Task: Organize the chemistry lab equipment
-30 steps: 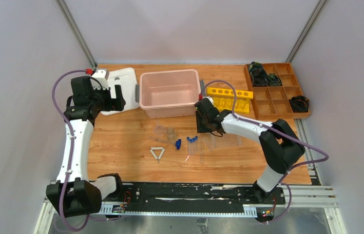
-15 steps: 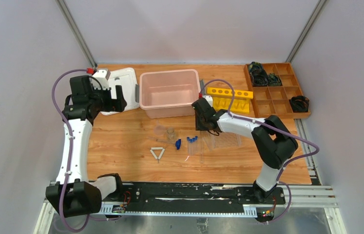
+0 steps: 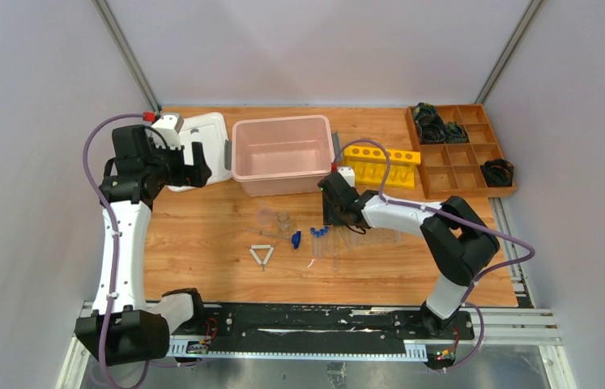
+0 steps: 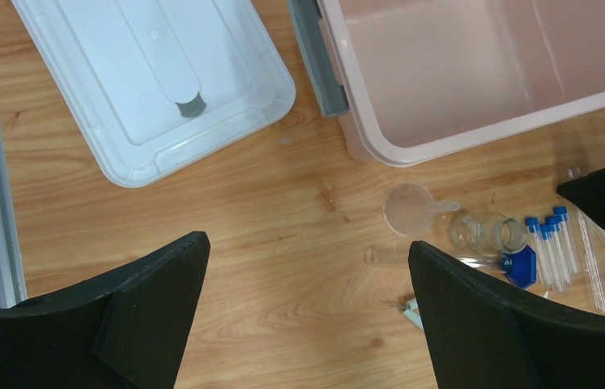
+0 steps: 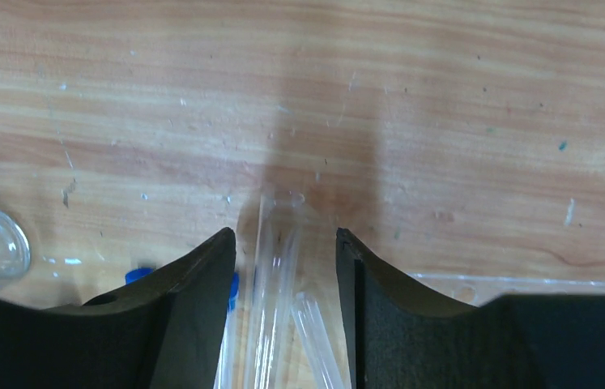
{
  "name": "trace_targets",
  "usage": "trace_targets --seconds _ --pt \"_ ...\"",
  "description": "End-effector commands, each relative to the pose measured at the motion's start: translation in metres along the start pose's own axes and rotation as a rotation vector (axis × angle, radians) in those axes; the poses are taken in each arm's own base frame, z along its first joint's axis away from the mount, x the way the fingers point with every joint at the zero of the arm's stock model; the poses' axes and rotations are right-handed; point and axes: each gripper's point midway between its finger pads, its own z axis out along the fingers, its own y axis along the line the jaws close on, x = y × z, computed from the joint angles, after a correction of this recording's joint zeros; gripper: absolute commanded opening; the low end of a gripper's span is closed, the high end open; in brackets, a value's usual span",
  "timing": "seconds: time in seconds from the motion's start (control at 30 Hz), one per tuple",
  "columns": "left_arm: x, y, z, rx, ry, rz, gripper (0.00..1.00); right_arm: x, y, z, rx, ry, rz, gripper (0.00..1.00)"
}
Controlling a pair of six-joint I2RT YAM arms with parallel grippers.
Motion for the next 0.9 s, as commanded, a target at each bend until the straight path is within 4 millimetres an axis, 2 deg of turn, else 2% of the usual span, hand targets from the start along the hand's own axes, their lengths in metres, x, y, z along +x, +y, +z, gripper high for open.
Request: trace_targets --seconds 0.0,0.17,0.4,0.73,0.87 --pt "-0.011 -0.008 -0.013 0.022 -0.041 0.010 1.00 0.000 -0.004 -0.017 0.017 -0.045 -0.006 0.54" --pt "-0.012 -0.008 -0.017 0.016 -0.047 0.020 1.00 -0.004 -0.002 -0.020 0.007 -0.065 -0.008 0.49" --pt "-0.016 -0.014 -0.024 0.030 -0.068 0.029 1.00 0.008 0.004 -0.010 0.013 -0.039 -0.020 0.43" --pt "-0.023 -0.023 -0.029 0.078 -0.092 0.035 1.00 0.021 -0.004 -0.002 0.085 -0.045 -0.003 0.36" --pt "-0.024 -0.026 -0.031 0.089 -0.099 0.040 1.00 0.021 -0.001 0.000 0.081 -0.053 -0.003 0.32"
